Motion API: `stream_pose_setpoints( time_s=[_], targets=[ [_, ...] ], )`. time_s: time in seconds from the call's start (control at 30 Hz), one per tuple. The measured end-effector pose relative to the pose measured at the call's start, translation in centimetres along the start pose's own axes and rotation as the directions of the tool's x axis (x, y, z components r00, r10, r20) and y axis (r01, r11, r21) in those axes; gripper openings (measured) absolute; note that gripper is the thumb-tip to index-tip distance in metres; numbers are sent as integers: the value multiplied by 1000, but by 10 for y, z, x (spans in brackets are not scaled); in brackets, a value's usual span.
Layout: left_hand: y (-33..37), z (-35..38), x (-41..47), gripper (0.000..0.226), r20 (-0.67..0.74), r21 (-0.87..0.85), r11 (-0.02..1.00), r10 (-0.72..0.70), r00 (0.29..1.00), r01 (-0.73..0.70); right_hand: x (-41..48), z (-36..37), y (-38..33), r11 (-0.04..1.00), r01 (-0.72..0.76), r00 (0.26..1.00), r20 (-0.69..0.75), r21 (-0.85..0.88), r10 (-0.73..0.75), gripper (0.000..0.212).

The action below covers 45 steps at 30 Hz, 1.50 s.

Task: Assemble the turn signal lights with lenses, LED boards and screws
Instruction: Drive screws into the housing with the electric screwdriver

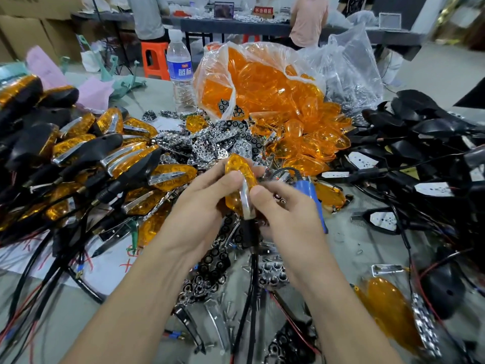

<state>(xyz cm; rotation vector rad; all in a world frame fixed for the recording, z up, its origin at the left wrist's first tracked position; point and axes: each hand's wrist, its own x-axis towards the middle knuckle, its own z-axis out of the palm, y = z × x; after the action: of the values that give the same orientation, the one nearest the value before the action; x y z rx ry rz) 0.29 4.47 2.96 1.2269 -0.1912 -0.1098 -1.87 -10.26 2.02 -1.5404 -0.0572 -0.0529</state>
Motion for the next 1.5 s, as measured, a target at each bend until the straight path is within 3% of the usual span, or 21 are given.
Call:
stream_pose_setpoints(
  time_s=[0.07,0.2,0.37,0.67,0.83,1.0,1.23,1.4,1.5],
  targets=[
    [0,-1,-1,25,60,73,997,4,998,-8,0,3,3,990,-115,987,122,87,104,19],
    [-2,-4,1,30,84,116,993,-14,996,4,0,3,1,966,-164,982,128,201,140,16],
    [-8,8,2,41,-91,51,998,-23,996,27,-1,7,8,969,-79,994,87,233,60,16],
    [-7,14,0,23,-29,-112,992,56,998,-58,-2,11,10,964,-21,1000,22,265,16,21],
    [-7,11,0,26,-45,-120,992,39,998,-44,0,7,7,999,18,1000,14,30,-19,29],
    [-5,2,2,35,-173,-156,987,0,985,-27,-4,11,2,1000,4,979,206,-2,-3,45],
    [-1,-9,3,23,-159,3,998,59,986,-59,-6,2,-4,981,148,985,103,-127,-136,49],
    [1,-13,3,22,-186,-3,999,50,981,-51,-10,5,-4,867,267,964,104,-420,-246,43],
    [-2,-10,2,20,-196,149,984,131,972,-102,-9,5,-1,814,247,967,75,-526,-244,34]
  ],
)
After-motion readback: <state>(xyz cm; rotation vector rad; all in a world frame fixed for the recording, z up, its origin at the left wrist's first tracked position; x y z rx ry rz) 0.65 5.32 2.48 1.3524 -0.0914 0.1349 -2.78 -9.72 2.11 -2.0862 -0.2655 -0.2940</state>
